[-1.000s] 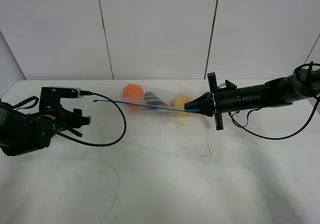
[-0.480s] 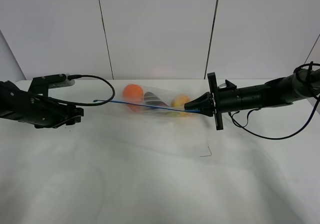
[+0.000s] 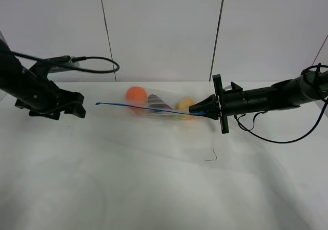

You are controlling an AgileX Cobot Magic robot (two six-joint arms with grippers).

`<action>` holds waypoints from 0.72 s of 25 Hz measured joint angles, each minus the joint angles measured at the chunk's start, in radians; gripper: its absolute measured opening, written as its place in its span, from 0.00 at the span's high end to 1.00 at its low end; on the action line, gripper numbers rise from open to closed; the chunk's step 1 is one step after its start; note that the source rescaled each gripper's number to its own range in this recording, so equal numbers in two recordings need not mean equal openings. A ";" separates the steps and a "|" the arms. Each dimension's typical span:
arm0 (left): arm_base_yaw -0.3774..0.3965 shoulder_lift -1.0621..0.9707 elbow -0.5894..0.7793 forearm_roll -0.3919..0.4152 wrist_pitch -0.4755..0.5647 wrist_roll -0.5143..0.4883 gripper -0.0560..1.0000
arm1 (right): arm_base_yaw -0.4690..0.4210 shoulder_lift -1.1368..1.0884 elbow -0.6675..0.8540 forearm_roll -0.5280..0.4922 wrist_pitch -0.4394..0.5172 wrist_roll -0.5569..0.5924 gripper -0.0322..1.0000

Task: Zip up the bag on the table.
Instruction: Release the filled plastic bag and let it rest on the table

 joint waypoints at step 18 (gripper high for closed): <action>0.002 -0.231 -0.113 0.238 0.638 -0.233 0.02 | 0.000 0.000 0.000 0.000 0.000 0.000 0.97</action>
